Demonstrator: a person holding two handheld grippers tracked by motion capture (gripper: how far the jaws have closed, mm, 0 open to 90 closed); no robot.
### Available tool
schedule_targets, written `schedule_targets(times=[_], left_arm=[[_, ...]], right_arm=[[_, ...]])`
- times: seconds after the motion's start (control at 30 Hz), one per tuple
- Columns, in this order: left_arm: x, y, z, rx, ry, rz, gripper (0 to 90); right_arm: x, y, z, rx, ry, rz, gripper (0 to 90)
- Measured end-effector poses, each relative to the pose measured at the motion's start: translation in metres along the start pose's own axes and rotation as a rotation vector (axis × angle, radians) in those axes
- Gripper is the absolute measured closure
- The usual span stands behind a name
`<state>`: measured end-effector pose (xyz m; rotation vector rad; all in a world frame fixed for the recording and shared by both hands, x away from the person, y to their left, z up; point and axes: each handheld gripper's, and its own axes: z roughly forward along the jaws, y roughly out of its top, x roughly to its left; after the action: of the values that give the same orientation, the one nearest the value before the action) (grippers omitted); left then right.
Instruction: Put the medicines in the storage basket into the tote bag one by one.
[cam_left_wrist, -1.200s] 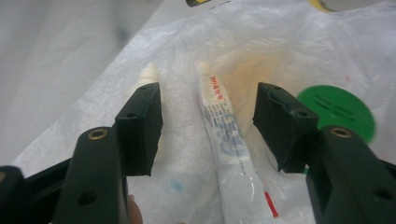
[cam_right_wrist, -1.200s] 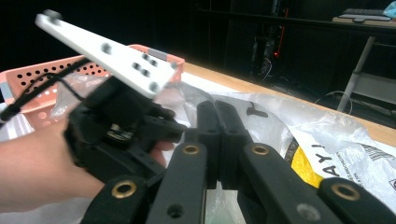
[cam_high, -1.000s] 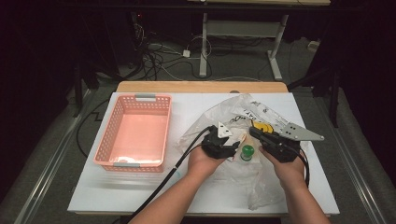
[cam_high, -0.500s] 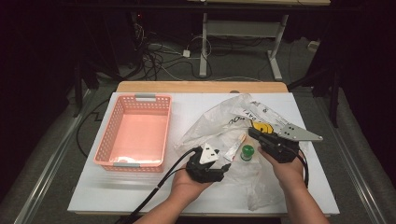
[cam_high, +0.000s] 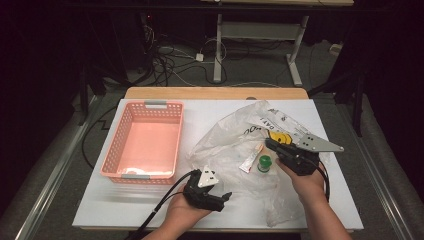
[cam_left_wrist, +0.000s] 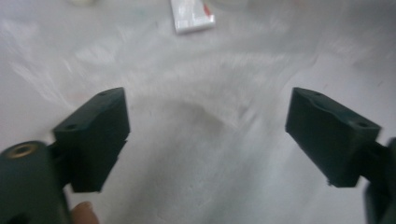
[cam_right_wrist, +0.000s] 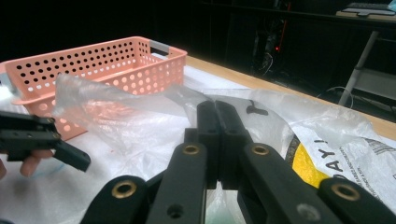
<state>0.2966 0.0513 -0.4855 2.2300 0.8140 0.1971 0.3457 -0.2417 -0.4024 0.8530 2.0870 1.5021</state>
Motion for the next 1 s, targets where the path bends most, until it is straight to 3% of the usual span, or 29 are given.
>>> schedule_targets(times=[0.13,0.2,0.3,0.47,0.6,0.73,1.0], left_arm=[[0.007,0.005,0.012,0.017,0.011,-0.051,3.5],[0.007,0.011,0.016,0.001,0.008,-0.054,3.4],[0.006,0.02,0.025,0.032,-0.01,-0.058,3.3],[0.005,0.026,0.034,0.065,-0.001,-0.033,4.3],[0.002,0.026,0.034,0.063,0.031,-0.005,12.5],[-0.003,0.023,0.032,0.037,0.001,0.043,31.9],[-0.001,0.022,0.03,0.018,-0.01,0.017,50.5]], right_arm=[[0.0,-0.001,0.0,0.004,-0.001,-0.003,90.0],[0.001,-0.002,0.0,0.007,-0.004,-0.001,90.0],[0.0,-0.003,-0.002,0.008,-0.002,-0.003,90.0],[-0.002,-0.005,-0.008,0.01,-0.016,0.004,90.0],[-0.003,-0.007,-0.015,0.01,-0.032,0.004,90.0],[-0.003,-0.009,-0.021,0.012,-0.048,0.009,90.0],[-0.002,-0.011,-0.027,0.015,-0.062,0.006,90.0]])
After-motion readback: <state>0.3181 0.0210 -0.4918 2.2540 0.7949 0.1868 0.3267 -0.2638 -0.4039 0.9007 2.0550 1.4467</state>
